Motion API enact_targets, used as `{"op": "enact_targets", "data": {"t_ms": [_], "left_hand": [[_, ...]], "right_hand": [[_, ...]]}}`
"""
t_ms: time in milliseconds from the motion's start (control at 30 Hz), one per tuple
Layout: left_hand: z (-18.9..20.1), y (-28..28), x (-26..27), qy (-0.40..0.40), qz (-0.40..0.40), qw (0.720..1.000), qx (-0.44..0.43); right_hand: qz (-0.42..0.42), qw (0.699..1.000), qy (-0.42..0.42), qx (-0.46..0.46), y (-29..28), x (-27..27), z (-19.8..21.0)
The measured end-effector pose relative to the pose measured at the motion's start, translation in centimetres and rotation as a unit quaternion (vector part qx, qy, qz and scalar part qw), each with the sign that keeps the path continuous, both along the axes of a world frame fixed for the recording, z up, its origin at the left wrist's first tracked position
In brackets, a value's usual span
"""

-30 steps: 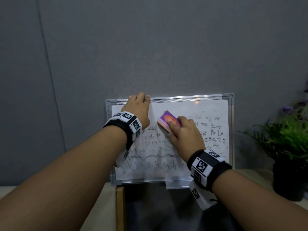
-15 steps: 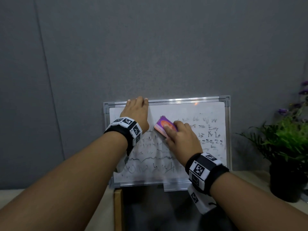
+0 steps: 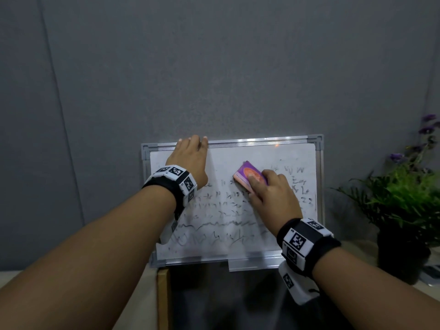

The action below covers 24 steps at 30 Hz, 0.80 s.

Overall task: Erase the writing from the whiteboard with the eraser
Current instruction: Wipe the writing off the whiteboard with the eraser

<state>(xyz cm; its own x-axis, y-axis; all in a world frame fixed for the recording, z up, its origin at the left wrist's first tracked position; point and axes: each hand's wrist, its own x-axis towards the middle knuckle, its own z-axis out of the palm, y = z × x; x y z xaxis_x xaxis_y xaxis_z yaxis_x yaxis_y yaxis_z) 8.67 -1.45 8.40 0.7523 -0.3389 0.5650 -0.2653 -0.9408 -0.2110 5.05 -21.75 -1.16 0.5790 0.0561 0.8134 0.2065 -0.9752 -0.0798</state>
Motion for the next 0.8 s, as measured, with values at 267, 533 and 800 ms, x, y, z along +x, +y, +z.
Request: {"op": "enact_targets", "data": {"t_ms": [267,533,800], "left_hand": [[0.6,-0.2,-0.7,0.026,0.003,0.999,-0.024],[0.5,-0.1,-0.6,0.025,0.012,0.999,-0.032],[0.7,-0.3,-0.6,0.015,0.018,1.0,-0.012]], "right_hand": [[-0.025,1.0,0.0,0.013,-1.4,-0.3,-0.5],[-0.024,0.999,0.022,0.015,-1.2,-0.8,-1.3],[-0.039,0.998,0.023,0.045,-2.1,-0.5,0.5]]}}
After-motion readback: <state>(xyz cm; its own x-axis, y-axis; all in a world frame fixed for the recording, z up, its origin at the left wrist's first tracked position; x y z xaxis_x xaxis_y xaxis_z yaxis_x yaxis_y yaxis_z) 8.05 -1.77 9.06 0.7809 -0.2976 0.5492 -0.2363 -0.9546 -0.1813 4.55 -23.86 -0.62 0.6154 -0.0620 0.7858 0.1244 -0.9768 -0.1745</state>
